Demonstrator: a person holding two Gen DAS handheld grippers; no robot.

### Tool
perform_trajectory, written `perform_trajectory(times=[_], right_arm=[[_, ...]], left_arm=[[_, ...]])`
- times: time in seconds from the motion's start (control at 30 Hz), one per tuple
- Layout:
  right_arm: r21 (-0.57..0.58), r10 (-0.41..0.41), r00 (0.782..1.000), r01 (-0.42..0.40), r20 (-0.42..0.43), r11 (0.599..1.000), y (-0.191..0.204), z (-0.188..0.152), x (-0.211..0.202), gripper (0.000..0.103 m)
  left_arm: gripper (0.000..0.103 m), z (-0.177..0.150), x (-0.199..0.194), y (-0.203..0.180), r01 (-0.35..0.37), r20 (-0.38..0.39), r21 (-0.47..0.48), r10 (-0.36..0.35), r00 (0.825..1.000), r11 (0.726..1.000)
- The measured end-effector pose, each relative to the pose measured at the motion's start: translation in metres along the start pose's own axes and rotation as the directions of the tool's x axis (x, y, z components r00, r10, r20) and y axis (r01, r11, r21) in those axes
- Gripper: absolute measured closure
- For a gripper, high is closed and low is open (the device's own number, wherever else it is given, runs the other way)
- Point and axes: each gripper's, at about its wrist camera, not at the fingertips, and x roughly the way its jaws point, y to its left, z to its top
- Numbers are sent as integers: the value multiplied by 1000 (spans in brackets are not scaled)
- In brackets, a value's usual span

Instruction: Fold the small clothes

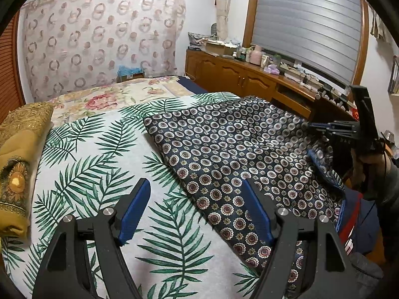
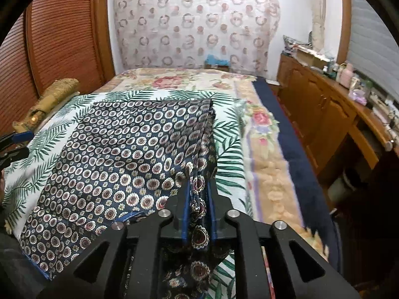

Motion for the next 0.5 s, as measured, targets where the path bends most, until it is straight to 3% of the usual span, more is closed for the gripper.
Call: perform_trajectory(times=[0.07, 0.1, 0.17, 0.33, 0.5], right_arm=[[-2, -24, 1000, 24, 5, 1000, 10, 5, -2, 69], [-1, -13, 1000, 13, 15, 1000, 15, 7, -1, 65], [-5, 22, 1000, -22, 23, 1000, 29, 7, -3, 46], [-72, 50, 999, -51, -15, 996, 72, -6, 3, 40], [-126, -79, 992, 66, -99, 990, 84, -31, 19, 40]], left_arm=[[27, -1, 0, -1, 0, -2, 0, 0, 1000, 1000], [27, -1, 0, -1, 0, -3, -2, 0, 1000, 1000], [27, -2, 0, -2, 1, -4, -4, -1, 1000, 1000], [27, -4, 1, -5, 5, -8, -6, -5, 1000, 1000], [27, -6, 1, -8, 11, -13, 1, -11, 1000, 1000]])
